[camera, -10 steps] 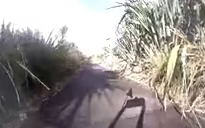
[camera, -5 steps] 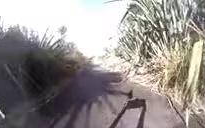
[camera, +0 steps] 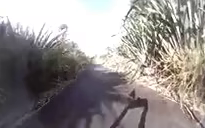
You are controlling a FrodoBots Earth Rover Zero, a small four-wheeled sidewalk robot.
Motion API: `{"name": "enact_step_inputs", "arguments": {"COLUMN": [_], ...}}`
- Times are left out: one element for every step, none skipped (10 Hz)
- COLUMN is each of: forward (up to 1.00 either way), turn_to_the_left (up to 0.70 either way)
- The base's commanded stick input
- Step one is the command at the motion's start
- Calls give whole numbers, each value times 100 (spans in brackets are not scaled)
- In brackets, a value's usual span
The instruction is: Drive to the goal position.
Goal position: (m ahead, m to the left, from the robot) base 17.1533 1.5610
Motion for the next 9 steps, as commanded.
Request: {"name": "enact_step_inputs", "arguments": {"forward": [70, 70, 70, 70, 70, 70, 70, 70, 70], "turn_to_the_left": [0, 0, 0, 0, 0, 0, 0, 0, 0]}}
